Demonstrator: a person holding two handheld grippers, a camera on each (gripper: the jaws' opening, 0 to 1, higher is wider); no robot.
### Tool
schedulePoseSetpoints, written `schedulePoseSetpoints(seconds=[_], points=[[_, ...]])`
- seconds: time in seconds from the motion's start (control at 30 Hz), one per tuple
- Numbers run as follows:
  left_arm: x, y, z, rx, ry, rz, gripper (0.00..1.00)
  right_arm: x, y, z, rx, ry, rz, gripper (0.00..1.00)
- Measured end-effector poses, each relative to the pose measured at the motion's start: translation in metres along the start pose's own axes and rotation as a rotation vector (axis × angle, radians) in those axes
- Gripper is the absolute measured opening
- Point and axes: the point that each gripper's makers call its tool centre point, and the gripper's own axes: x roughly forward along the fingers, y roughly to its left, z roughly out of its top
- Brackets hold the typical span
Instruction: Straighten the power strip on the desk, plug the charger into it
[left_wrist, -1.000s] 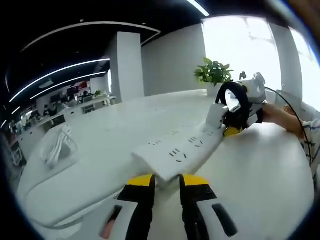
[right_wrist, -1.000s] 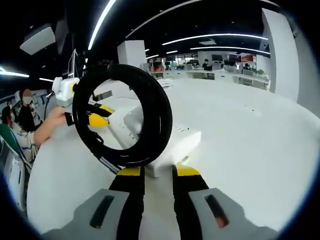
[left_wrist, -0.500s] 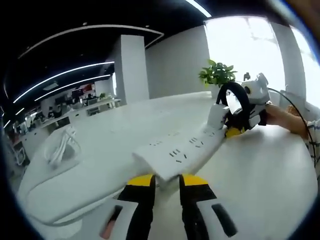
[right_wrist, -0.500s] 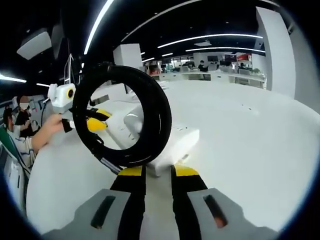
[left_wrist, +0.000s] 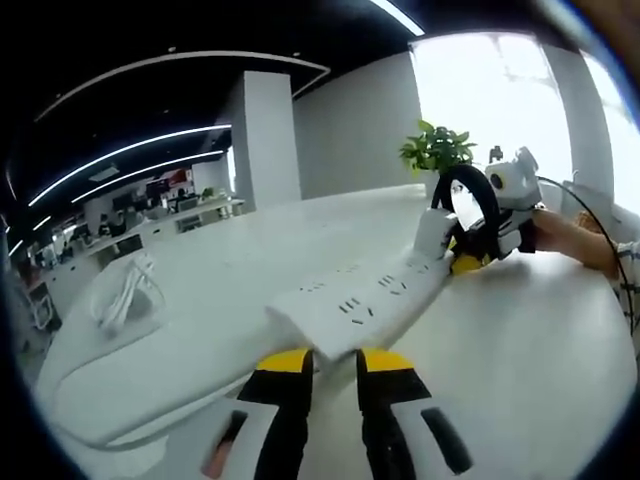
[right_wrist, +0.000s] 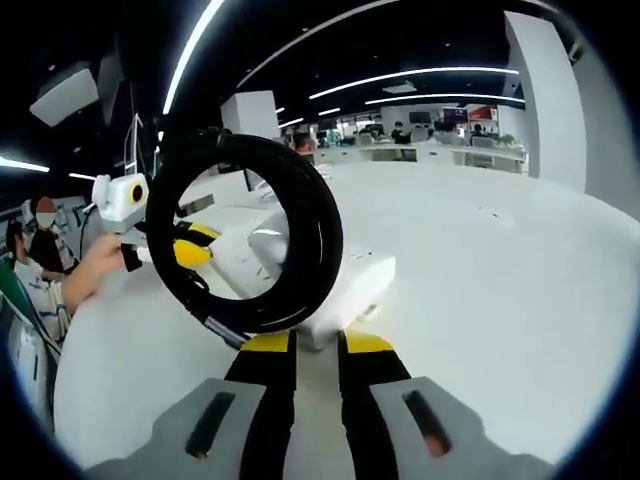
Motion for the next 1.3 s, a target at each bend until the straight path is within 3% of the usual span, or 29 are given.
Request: schedulePoseSetpoints(seconds=[0.63, 0.87, 1.3], points=[[-0.006, -0.005, -0.001, -0.002, -0.011, -0.014, 0.16, -0.010, 0.003, -0.002, -0.007, 0.001, 0.000, 0.09], [-0.010, -0.010, 0.002, -0.008, -0.022, -0.024, 0.16, -0.016, 0.004, -0.003, -0.102, 0.035, -0.041, 0.09], [-0.021, -0.020, 0.007, 0.014, -0.030, -0.031, 0.16, -0.038, 0.014, -0.008, -0.075, 0.028, -0.060, 0.10]])
